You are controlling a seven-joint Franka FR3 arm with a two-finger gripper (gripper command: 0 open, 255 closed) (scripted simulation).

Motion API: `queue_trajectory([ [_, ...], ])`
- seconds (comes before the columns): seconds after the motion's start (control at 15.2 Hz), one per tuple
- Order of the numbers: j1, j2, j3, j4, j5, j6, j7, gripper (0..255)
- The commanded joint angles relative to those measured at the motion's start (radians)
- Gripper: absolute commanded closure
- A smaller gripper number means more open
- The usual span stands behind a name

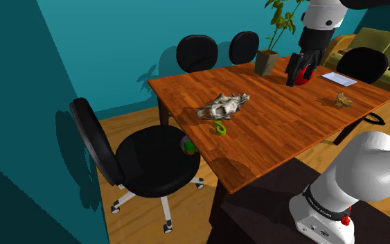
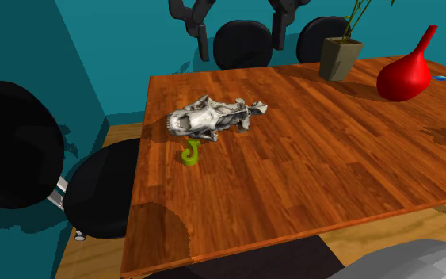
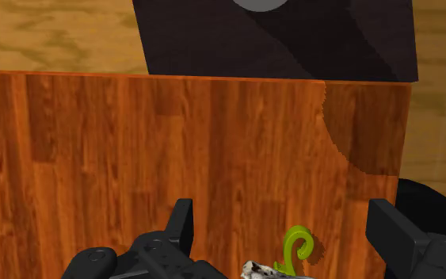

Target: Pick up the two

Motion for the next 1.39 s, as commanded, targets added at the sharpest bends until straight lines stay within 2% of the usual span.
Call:
queue_trajectory([
  [0.0, 0.000, 0.000, 0.000, 0.000, 0.000, 0.000, 0.000, 0],
  [0.66, 0.010, 0.180, -0.001, -0.174, 0.026, 0.374, 0.060, 0],
  [1.32, 0.027, 0.503, -0.001, -0.198, 0.057, 0.746, 0.101, 0],
])
